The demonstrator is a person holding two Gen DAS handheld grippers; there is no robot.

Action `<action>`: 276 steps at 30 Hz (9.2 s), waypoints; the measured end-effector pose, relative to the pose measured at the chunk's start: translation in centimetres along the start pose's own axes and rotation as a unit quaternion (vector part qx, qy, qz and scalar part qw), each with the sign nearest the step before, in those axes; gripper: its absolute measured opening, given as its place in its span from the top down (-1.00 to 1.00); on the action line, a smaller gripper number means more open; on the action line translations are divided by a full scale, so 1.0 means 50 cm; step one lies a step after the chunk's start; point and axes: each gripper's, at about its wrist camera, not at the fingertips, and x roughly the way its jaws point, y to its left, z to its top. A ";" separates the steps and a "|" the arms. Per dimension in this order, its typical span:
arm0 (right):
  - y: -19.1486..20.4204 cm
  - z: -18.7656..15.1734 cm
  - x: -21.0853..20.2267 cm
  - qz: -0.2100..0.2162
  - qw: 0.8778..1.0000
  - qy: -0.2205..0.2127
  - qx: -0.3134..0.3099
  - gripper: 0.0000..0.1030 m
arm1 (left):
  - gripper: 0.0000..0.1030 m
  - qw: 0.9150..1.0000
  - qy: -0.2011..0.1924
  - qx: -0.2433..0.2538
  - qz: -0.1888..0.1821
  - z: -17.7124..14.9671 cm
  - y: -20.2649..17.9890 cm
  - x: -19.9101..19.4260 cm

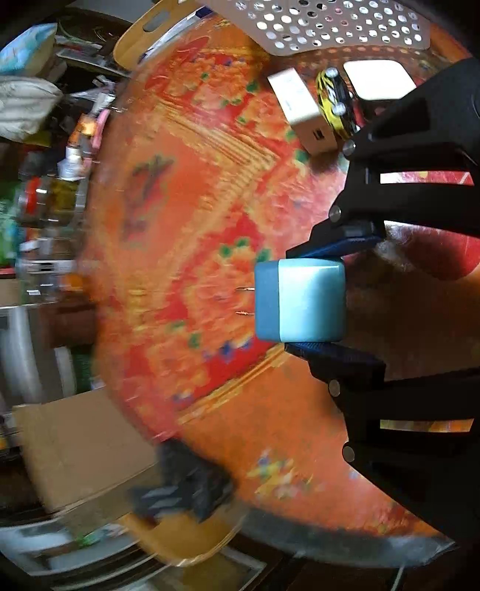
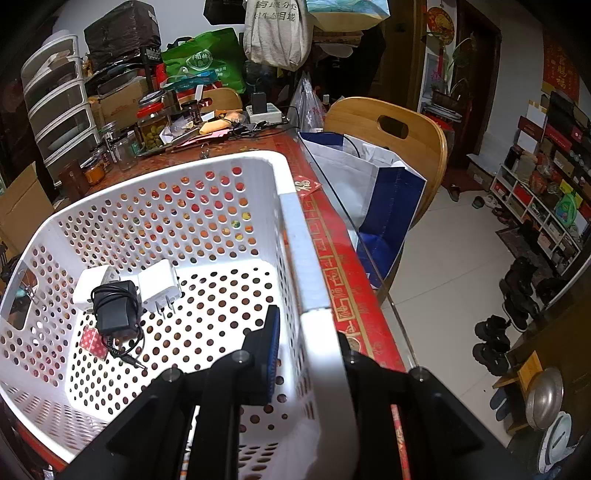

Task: Organize rigid objects
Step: 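Grasp the teal charger on the tablecloth with the left tool, then carry the teal charger into the basket and open the left tool, then grasp the white HUAWEI power bank with the left tool, then carry the white power bank into the basket and release it, then grasp the yellow toy car with the left tool, then carry the yellow toy car into the basket and release it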

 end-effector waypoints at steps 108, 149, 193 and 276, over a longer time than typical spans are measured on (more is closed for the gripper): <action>0.017 0.004 0.007 0.008 1.000 0.004 -0.006 0.68 | -0.99 0.987 0.103 0.034 -0.120 0.051 -0.238 0.010; 0.017 0.003 0.005 0.010 1.000 0.003 -0.005 0.68 | -0.21 0.988 -0.090 0.119 -0.040 0.135 -0.314 -0.310; 0.023 0.006 0.004 0.015 1.000 0.000 -0.004 0.68 | -0.26 0.927 0.017 0.344 -0.147 -0.027 -0.681 -0.303; 0.020 0.003 0.006 0.021 1.000 0.002 -0.009 0.67 | -0.24 0.969 -0.112 0.210 -0.071 0.081 -0.460 -0.412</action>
